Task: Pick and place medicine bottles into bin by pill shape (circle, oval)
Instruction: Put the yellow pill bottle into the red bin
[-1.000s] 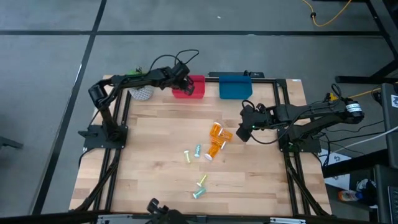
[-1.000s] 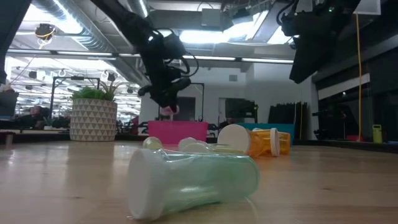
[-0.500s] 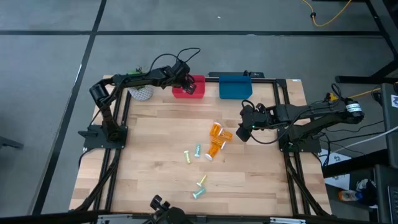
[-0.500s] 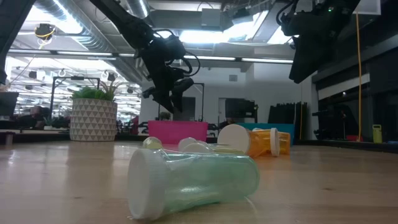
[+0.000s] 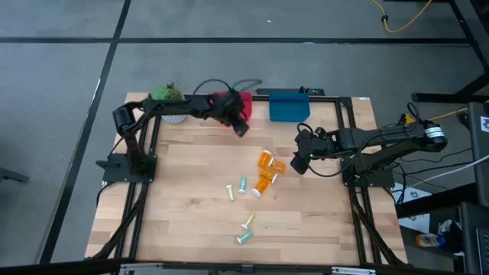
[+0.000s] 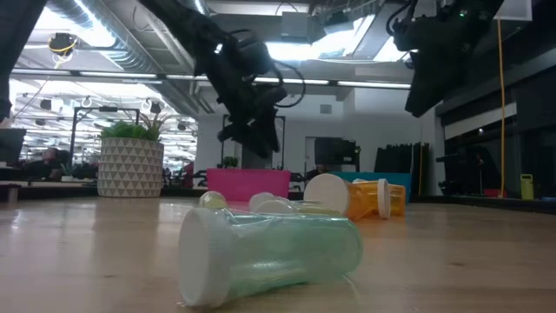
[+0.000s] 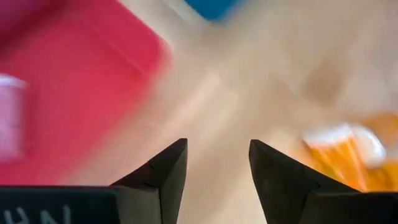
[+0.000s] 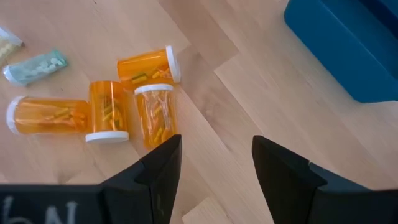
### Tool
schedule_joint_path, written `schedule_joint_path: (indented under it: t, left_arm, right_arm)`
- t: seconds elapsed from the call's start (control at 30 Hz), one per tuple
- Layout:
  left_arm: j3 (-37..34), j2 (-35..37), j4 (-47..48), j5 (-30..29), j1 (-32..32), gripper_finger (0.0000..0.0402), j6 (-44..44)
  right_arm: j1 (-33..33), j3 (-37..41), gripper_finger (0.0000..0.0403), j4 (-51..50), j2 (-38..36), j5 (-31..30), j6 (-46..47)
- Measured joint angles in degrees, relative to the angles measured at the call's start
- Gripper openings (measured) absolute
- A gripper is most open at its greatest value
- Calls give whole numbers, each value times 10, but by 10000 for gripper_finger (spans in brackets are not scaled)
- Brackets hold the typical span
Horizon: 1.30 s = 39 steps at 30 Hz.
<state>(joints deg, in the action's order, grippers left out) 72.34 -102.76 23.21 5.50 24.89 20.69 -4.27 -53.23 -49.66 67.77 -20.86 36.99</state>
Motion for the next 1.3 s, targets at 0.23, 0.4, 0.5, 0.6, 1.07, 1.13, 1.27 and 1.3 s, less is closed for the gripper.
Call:
schedule_joint_path:
  t: [0.23, 0.4, 0.5, 0.6, 1.07, 1.13, 1.27, 1.3]
  left_arm:
    - [0, 0, 39, -1, -105, 166, 66]
    - [0, 0, 47, -25, -182, 166, 130]
    - [0, 0, 58, -55, -225, 166, 152]
    - [0, 0, 77, -69, -267, 166, 178]
    - [0, 0, 164, -155, -400, 166, 556]
    - [0, -3, 166, -184, -410, 166, 586]
    - [2, -21, 158, -208, -424, 166, 637]
    - [1, -30, 166, -206, -426, 166, 648]
  right_arm:
    - [0, 0, 198, -22, 0, 0, 0]
    - [0, 0, 198, -25, 0, 0, -12]
    - [0, 0, 198, -25, 0, 4, -27]
    - [0, 0, 198, -25, 0, 23, -32]
    - [0, 0, 198, -25, 0, 31, -46]
    - [0, 0, 198, -25, 0, 31, -52]
    - [0, 0, 198, -24, 0, 31, -71]
    - [0, 0, 198, -24, 0, 31, -74]
